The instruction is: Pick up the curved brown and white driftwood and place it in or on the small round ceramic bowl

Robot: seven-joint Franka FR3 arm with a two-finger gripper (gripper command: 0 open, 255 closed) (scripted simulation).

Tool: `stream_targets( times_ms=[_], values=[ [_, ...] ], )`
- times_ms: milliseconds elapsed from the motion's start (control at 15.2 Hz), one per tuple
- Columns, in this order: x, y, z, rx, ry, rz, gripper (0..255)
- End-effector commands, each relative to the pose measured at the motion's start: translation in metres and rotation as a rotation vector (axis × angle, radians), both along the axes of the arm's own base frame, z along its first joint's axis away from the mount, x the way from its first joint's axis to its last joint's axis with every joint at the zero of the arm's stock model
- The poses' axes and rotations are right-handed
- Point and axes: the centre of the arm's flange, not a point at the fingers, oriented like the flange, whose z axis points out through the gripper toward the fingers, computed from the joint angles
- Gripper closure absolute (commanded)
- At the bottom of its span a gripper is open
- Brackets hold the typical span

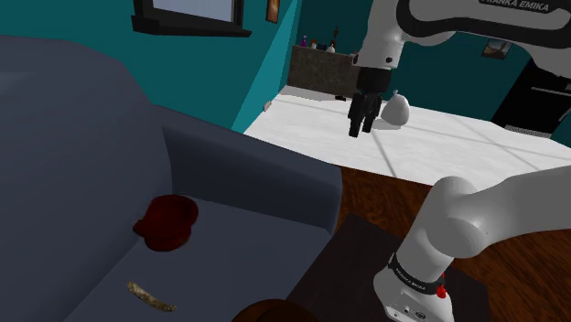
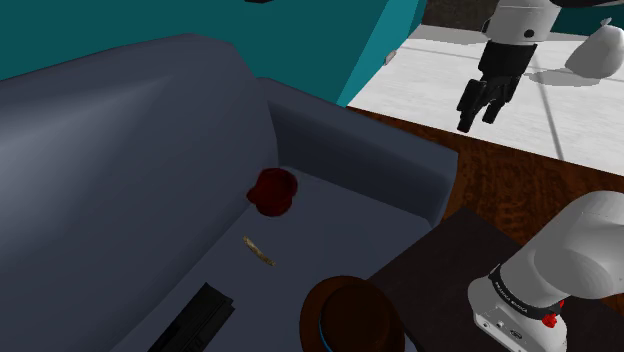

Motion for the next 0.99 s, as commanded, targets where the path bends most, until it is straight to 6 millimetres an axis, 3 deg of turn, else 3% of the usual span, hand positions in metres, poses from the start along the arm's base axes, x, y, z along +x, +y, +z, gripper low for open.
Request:
stream_targets(
  times_ms=[0, 924],
  values=[
    [0.000, 0.000, 0.000, 0.000, 0.000, 0.000, 0],
    [0.066, 0.139, -0.106, -0.035, -0.045, 0.079, 0]
  ],
)
